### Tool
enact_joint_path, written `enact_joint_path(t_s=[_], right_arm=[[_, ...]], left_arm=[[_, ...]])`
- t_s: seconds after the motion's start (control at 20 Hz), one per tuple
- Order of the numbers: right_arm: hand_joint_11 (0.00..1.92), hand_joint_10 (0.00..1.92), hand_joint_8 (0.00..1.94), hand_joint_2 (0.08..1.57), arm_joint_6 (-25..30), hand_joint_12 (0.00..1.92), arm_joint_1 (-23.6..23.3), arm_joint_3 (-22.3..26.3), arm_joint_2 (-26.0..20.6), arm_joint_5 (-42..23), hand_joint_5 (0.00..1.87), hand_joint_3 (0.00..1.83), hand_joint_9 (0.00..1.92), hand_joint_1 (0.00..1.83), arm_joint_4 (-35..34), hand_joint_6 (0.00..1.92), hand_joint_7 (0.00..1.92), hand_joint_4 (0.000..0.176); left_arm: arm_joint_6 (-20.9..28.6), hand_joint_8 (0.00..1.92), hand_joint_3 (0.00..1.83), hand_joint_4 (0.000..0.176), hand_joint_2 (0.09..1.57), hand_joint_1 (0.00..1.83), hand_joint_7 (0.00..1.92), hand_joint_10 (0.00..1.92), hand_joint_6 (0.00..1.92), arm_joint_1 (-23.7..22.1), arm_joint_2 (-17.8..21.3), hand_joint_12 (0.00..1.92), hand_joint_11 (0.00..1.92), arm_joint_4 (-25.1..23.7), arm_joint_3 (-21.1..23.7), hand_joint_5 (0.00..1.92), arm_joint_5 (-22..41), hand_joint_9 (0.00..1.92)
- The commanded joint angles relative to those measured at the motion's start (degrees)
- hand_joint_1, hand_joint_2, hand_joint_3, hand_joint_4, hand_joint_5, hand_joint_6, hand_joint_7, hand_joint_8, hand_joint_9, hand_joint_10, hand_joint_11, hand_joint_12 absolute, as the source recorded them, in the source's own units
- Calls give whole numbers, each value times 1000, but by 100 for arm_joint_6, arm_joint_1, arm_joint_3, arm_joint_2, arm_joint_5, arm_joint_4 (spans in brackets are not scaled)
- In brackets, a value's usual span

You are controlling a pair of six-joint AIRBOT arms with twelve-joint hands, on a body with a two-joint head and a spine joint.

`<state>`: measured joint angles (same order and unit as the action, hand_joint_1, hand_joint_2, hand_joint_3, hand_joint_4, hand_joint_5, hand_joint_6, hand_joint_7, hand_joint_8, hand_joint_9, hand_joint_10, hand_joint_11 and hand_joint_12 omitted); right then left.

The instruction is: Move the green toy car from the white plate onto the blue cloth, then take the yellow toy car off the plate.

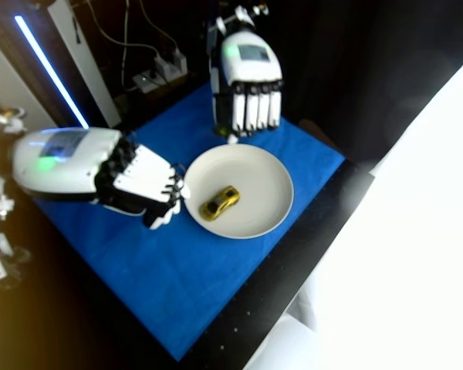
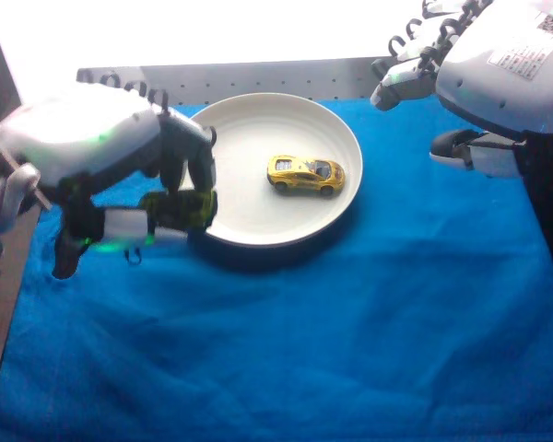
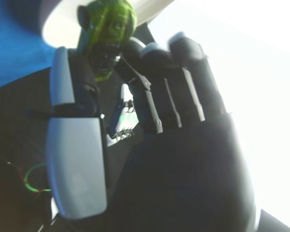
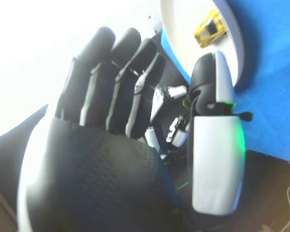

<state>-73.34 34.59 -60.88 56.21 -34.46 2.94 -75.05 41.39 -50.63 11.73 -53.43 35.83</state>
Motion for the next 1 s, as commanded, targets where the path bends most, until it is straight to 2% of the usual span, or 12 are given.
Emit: enact_joint_path(t_s=[0.0, 0.15, 0.25, 0.4, 0.55, 0.65, 0.7, 0.75, 0.8, 0.85, 0.9, 0.95], right_arm=[[436, 1151, 704, 1040, -22, 1702, -30, 3, 7, -701, 759, 0, 606, 1213, -36, 288, 724, 0], [547, 1261, 794, 1031, -22, 1735, -11, -15, 7, -694, 754, 0, 634, 1184, -99, 373, 732, 0], [512, 1291, 843, 1033, -22, 1744, -10, -21, 7, -692, 729, 0, 603, 1191, -123, 436, 698, 0], [485, 1232, 801, 1050, -22, 1720, -9, -22, 7, -685, 720, 5, 576, 1201, -140, 434, 676, 0], [456, 1243, 715, 1060, -22, 1725, -9, -29, 7, -674, 737, 1, 552, 1195, -165, 346, 698, 0], [461, 1242, 717, 1062, -22, 1732, -7, -32, 7, -674, 760, 0, 570, 1190, -173, 297, 719, 0], [444, 1252, 723, 1064, -22, 1741, -4, -35, 7, -674, 762, 1, 560, 1184, -177, 281, 712, 0], [428, 1266, 730, 1059, -22, 1755, -4, -36, 7, -673, 764, 0, 551, 1170, -180, 268, 707, 0], [426, 1265, 725, 1061, -22, 1757, -4, -35, 7, -673, 764, 0, 544, 1164, -181, 263, 699, 0], [423, 1266, 719, 1065, -22, 1771, -4, -35, 6, -673, 767, 1, 540, 1154, -182, 257, 693, 0], [418, 1260, 715, 1065, -22, 1768, -4, -35, 6, -673, 772, 1, 532, 1147, -182, 257, 688, 0], [452, 1267, 729, 1054, -22, 1763, -3, -35, 5, -673, 787, 0, 557, 1173, -182, 265, 710, 0]], left_arm=[[3, 1398, 3, 4, 1203, 1171, 787, 1536, 1160, 29, 68, 1921, 37, -107, 87, 842, 831, 420], [3, 1297, 0, 0, 1172, 1190, 881, 1630, 1081, 442, 329, 1921, 74, -159, 497, 873, 1103, 377], [3, 1304, 1, 28, 1179, 1174, 843, 1604, 1115, 689, 434, 1921, 30, -145, 657, 874, 1232, 311], [5, 1303, 0, 32, 1180, 1174, 835, 1569, 1119, 1045, 553, 1921, 34, -55, 869, 878, 1270, 335], [31, 1497, 4, 0, 1215, 1163, 740, 1695, 1119, 1330, 561, 1921, 3, 86, 939, 850, 1307, 274], [70, 1514, 4, 0, 1229, 1151, 708, 1713, 1177, 1384, 560, 1921, 0, 104, 949, 830, 1322, 216], [70, 1515, 6, 14, 1248, 1131, 670, 1668, 1266, 1401, 560, 1921, 0, 138, 949, 793, 1329, 179], [70, 1137, 0, 144, 1251, 934, 497, 1482, 1371, 1425, 562, 1823, 0, 182, 948, 719, 1355, 163], [72, 833, 1, 170, 1261, 879, 471, 1274, 1423, 1450, 566, 1662, 0, 217, 949, 682, 1404, 180], [72, 604, 0, 120, 1150, 867, 480, 1088, 933, 1459, 567, 1567, 0, 235, 949, 494, 1420, 214], [72, 336, 0, 115, 1076, 835, 438, 866, 546, 1459, 567, 1425, 0, 235, 949, 458, 1420, 213], [108, 142, 0, 152, 1064, 788, 359, 716, 259, 1498, 573, 1328, 0, 279, 951, 404, 1502, 135]])
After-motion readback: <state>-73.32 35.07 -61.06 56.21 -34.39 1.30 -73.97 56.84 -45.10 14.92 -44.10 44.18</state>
